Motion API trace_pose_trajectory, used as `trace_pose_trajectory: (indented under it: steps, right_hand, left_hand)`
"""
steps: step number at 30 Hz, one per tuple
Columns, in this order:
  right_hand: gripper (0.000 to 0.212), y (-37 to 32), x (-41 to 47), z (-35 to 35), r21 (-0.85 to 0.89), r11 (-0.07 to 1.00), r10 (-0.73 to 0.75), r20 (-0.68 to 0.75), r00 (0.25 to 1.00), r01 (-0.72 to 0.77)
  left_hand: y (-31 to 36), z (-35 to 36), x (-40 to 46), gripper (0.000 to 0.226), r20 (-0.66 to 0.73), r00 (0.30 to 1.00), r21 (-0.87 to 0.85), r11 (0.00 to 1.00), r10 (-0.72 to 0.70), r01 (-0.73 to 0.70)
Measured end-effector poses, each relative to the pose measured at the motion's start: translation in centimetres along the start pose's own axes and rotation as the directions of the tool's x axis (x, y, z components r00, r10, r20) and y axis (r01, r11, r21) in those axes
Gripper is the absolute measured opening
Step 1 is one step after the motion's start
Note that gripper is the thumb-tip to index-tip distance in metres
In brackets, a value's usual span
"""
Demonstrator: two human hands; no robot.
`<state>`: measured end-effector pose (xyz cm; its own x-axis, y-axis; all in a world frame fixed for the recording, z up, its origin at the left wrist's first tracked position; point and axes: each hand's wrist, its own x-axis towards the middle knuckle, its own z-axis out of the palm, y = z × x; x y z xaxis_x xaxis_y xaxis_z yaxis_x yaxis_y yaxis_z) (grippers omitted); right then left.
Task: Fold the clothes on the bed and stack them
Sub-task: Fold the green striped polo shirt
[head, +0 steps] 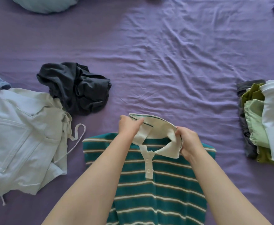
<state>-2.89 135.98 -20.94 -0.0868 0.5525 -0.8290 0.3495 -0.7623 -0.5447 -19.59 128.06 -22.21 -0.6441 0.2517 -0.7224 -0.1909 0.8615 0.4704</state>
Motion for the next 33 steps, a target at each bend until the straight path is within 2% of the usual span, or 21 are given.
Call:
trace_pose_trajectory:
  steps: [2,4,6,9,11,13,15,16,17,18,20,22,24,27,30,33]
  right_hand:
    - [0.013,0.2,-0.2,-0.1,-0.111,0.993,-0.027,0.053,0.998,0.033]
    - [0.013,0.6,-0.3,-0.3,-0.208,0.970,-0.100,0.119,0.988,0.124]
    - [0.008,0.7,-0.4,-0.1,-0.251,0.946,-0.179,0.123,0.976,0.205]
    - [0.018,0.3,-0.6,0.3,-0.282,0.921,-0.240,0.127,0.962,0.267]
    - [0.025,0.0,-0.8,0.5,-0.256,0.920,-0.269,0.142,0.953,0.298]
    - [0.031,-0.3,-0.9,0.4,-0.249,0.925,-0.265,0.125,0.956,0.289]
    - [0.029,-0.5,-1.0,0.2,-0.206,0.945,-0.232,0.120,0.965,0.253]
    - [0.026,-0.6,-1.0,0.1,-0.179,0.956,-0.212,0.126,0.969,0.232]
    - [0.024,-0.6,-1.1,0.0,-0.166,0.962,-0.194,0.135,0.972,0.215]
    - [0.023,-0.5,-1.2,-0.2,-0.160,0.966,-0.180,0.146,0.973,0.203]
    - [0.021,-0.1,-1.1,-0.5,-0.119,0.976,-0.163,0.158,0.974,0.183]
    - [0.021,0.3,-0.9,-0.8,-0.052,0.986,-0.151,0.146,0.978,0.160]
    - [0.020,0.4,-0.8,-1.0,-0.006,0.992,-0.123,0.139,0.983,0.125]
    - [0.017,0.3,-0.6,-1.4,0.082,0.997,-0.014,0.155,0.988,0.001]
    - [0.024,0.0,-0.2,-1.9,0.123,0.984,0.105,0.203,0.974,-0.131]
    - [0.025,0.1,0.2,-2.3,0.147,0.970,0.165,0.192,0.967,-0.195]
  left_hand:
    - [0.7,1.5,0.2,0.083,-0.092,0.996,0.131,0.991,-0.017,0.029]
    - [0.9,2.3,0.5,0.083,-0.174,0.984,0.174,0.982,-0.047,0.078]
    - [0.8,2.6,0.9,0.075,-0.201,0.978,0.199,0.976,-0.051,0.092]
    - [0.4,1.8,0.8,0.056,-0.193,0.981,0.222,0.974,-0.001,0.045]
    - [-0.1,0.7,0.6,0.039,-0.159,0.987,0.128,0.992,0.020,0.000]
    - [-0.7,-0.7,0.4,0.029,-0.100,0.993,-0.103,0.993,-0.063,0.052]
    - [-1.1,-2.2,-0.2,0.023,0.036,0.982,-0.385,0.904,-0.188,0.187]
    - [-1.3,-2.8,-0.6,0.024,0.098,0.972,-0.454,0.859,-0.215,0.236]
    - [-1.4,-3.1,-0.9,0.027,0.128,0.967,-0.462,0.850,-0.220,0.255]
    - [-1.5,-3.3,-1.0,0.032,0.113,0.972,-0.404,0.885,-0.205,0.233]
    - [-1.6,-2.9,-1.1,0.036,0.013,0.994,-0.217,0.970,-0.113,0.113]
    - [-1.6,-2.5,-1.4,0.029,-0.028,0.999,-0.242,0.970,-0.037,0.029]
    - [-1.8,-2.8,-1.8,0.025,0.033,0.999,-0.403,0.914,-0.041,0.050]
    - [-2.8,-4.7,-2.3,0.020,0.246,0.969,-0.573,0.802,-0.029,0.169]
    - [-3.9,-6.6,-2.1,0.019,0.400,0.911,-0.615,0.708,-0.099,0.347]
    - [-5.1,-7.1,-1.9,0.018,0.499,0.850,-0.589,0.653,-0.169,0.476]
